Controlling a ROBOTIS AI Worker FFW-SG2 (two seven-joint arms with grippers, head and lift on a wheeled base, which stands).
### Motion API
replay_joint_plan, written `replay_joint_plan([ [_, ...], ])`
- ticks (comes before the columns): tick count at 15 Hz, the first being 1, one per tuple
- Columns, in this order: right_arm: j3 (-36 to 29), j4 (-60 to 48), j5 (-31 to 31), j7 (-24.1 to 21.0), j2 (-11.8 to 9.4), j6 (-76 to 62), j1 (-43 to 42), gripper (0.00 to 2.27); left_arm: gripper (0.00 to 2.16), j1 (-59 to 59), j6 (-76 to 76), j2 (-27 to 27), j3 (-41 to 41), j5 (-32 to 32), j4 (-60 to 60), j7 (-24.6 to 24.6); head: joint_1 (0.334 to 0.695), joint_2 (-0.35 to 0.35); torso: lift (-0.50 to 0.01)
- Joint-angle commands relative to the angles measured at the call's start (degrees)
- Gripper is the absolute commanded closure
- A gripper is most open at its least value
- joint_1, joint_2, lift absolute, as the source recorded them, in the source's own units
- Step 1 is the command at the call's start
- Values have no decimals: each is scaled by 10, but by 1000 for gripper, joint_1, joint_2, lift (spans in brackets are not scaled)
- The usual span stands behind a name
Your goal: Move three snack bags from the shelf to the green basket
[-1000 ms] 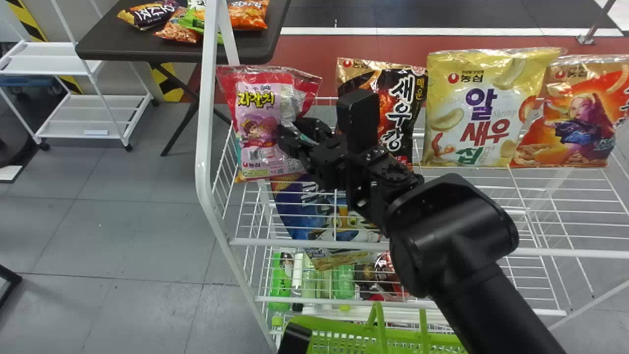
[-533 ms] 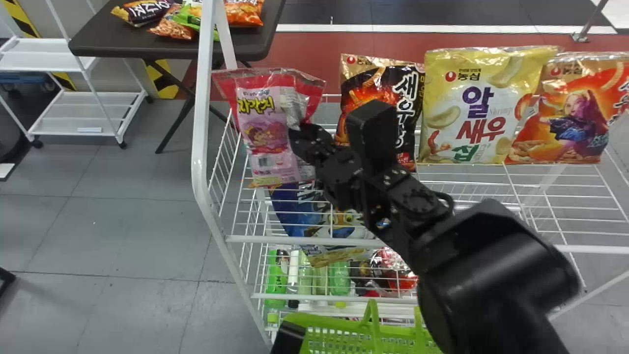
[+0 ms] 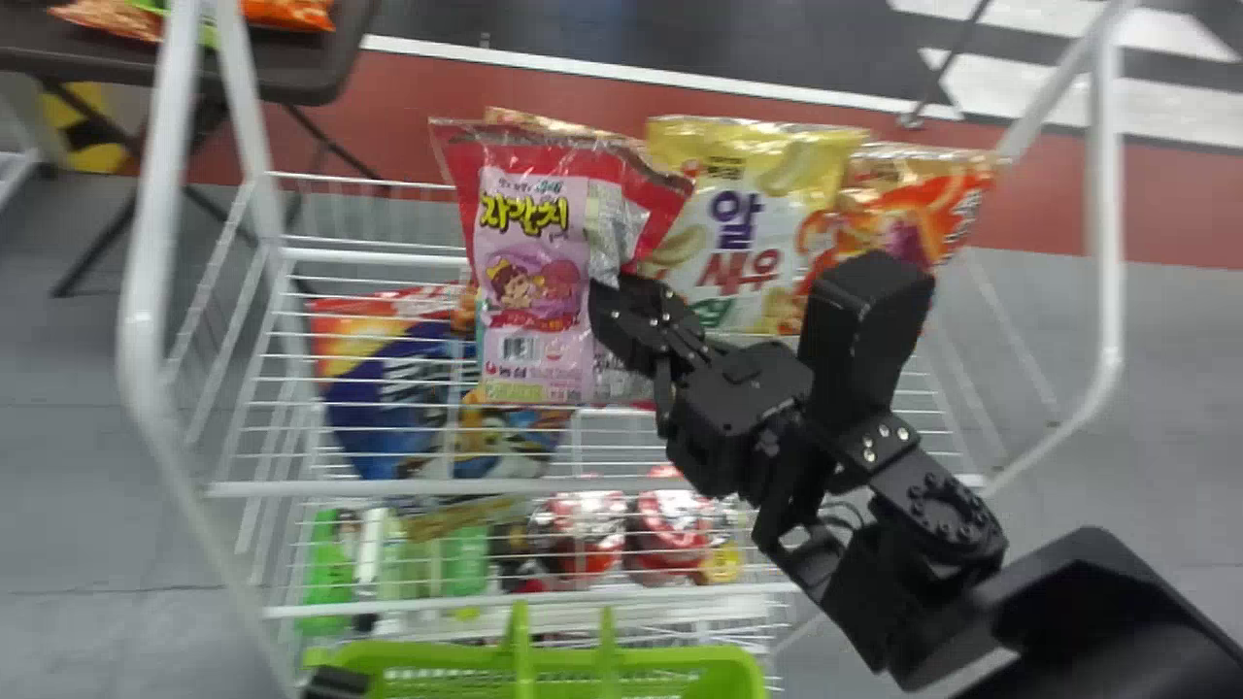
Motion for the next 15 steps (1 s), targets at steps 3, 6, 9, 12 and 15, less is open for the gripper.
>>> replay_joint_plan([
  [3, -95, -90, -51, 16, -24, 153, 64, 2240, 1666, 5, -18, -3, 1, -1, 3, 4, 695, -350, -47],
  [6, -148, -142, -51, 36, -24, 313, 82, 2240, 1639, 6, -27, -8, 2, -6, 4, 7, 695, -350, -47],
  [9, -179, -169, -46, 78, -17, 457, 82, 2240, 1639, 11, -55, -10, 2, -29, 5, 29, 695, -350, -47],
  [12, -192, -174, -43, 139, 1, 516, 82, 2240, 1639, 11, -62, -16, 2, -29, 8, 28, 695, -350, -47],
  [15, -163, -140, -42, 195, 37, 516, 87, 2240, 1639, 10, -62, -24, 0, -28, 8, 28, 695, -350, -47],
])
